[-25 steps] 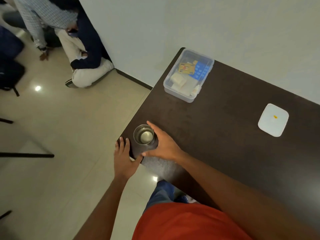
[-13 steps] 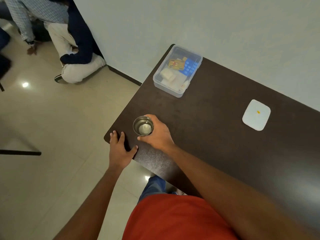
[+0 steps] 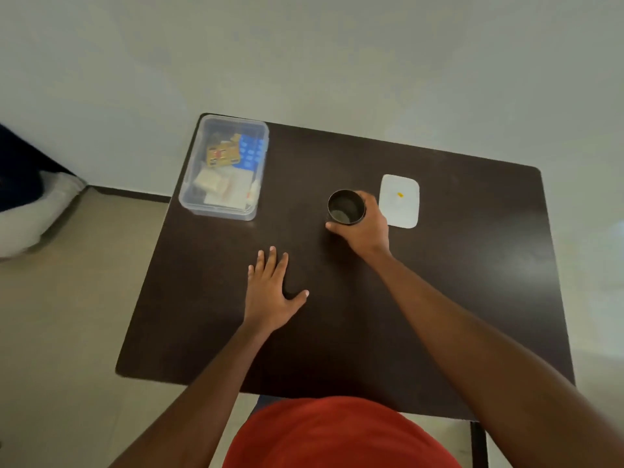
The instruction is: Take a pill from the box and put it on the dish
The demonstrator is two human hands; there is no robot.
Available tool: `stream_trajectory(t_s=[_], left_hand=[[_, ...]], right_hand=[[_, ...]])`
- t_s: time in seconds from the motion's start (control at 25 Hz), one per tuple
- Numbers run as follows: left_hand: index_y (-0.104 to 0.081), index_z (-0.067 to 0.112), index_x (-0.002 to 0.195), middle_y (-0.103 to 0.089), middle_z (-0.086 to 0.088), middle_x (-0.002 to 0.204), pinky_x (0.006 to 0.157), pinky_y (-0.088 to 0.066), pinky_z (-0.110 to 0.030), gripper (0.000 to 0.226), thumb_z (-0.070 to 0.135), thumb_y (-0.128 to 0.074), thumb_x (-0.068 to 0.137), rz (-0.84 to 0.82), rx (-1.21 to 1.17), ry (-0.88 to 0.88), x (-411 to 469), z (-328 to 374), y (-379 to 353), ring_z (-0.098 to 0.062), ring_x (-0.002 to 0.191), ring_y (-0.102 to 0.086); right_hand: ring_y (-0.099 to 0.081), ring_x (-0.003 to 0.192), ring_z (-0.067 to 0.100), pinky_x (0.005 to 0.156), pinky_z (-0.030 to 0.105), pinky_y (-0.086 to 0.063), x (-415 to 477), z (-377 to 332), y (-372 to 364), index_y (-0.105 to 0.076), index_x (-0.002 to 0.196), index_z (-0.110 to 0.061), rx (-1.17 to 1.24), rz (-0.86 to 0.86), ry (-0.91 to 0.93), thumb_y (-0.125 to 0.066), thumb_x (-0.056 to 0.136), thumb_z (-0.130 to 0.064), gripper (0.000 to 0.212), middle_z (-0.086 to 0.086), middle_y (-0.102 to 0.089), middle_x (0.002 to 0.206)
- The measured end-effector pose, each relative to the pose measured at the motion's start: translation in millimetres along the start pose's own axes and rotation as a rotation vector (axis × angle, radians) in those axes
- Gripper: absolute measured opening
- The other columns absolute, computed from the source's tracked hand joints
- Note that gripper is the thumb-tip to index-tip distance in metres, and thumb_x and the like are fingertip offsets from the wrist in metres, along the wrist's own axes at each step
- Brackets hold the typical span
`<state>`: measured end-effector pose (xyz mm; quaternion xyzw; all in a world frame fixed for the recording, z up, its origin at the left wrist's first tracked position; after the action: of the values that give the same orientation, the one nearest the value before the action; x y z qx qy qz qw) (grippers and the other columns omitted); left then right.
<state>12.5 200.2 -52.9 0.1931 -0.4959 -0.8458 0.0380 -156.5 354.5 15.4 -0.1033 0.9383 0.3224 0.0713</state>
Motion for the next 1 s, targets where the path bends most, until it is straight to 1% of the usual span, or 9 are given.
stream_trajectory(t_s=[0.16,0.4,0.64,0.84,0.92,1.0], left_hand=[[-0.013,0.024,0.155,-0.001,-0.007,0.166,0.121,-0.002,-0.051,0.099,0.071,-0.052,0.078,-0.041,0.079,-0.083,39.0,18.6,0.3,-0.029,0.152,0.007],[-0.001,0.029,0.155,0.012,-0.005,0.165,0.120,0.003,-0.052,0.112,0.084,-0.048,0.069,-0.133,0.179,-0.088,67.9,13.5,-0.5,-0.029,0.151,0.015],[0.001,0.030,0.155,0.013,-0.005,0.165,0.119,0.006,-0.051,0.111,0.085,-0.046,0.070,-0.135,0.174,-0.101,67.8,9.2,-2.2,-0.029,0.151,0.016],[-0.003,0.029,0.155,0.010,-0.007,0.166,0.118,0.007,-0.050,0.107,0.081,-0.048,0.074,-0.153,0.173,-0.107,68.1,8.3,1.0,-0.030,0.151,0.014],[-0.010,0.028,0.155,0.006,-0.008,0.166,0.119,0.003,-0.052,0.100,0.074,-0.053,0.078,-0.152,0.158,-0.132,64.5,12.2,5.5,-0.030,0.151,0.011],[-0.020,0.026,0.153,-0.002,-0.008,0.166,0.121,-0.004,-0.053,0.089,0.063,-0.058,0.082,-0.119,0.103,-0.131,67.8,12.5,14.9,-0.030,0.152,0.004]], right_hand=[[-0.057,0.115,0.015,0.088,0.027,-0.044,43.7,4.2,13.3,-0.049,0.131,-0.025,0.021,0.082,-0.058,-0.090,0.063,-0.036,0.080,-0.006,-0.062,0.126],[-0.058,0.116,0.015,0.094,0.033,-0.051,71.2,7.0,7.3,-0.048,0.131,-0.027,0.040,0.112,-0.067,-0.090,0.063,-0.039,0.081,-0.008,-0.063,0.127],[-0.056,0.119,0.014,0.095,0.029,-0.049,69.3,8.2,1.9,-0.048,0.133,-0.025,0.069,0.131,-0.079,-0.090,0.064,-0.036,0.082,-0.007,-0.061,0.130],[-0.055,0.123,0.017,0.103,0.039,-0.049,65.2,12.2,3.5,-0.045,0.137,-0.024,0.069,0.099,-0.085,-0.091,0.064,-0.033,0.088,-0.005,-0.059,0.134],[-0.053,0.126,0.018,0.105,0.042,-0.048,55.3,11.1,10.7,-0.041,0.141,-0.025,0.059,0.081,-0.080,-0.091,0.064,-0.033,0.092,-0.004,-0.057,0.138],[-0.051,0.130,0.019,0.107,0.042,-0.046,47.3,14.1,19.4,-0.038,0.144,-0.026,0.050,0.077,-0.066,-0.090,0.067,-0.035,0.093,-0.002,-0.054,0.143]])
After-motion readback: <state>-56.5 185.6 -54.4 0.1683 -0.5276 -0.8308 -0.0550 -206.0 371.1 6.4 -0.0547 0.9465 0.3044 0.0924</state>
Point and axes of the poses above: each hand's wrist, its own x-axis towards the middle knuckle, its own y-axis out of the back of the hand, z = x × y, the point moved 2 cm from there along x, towards the middle knuckle
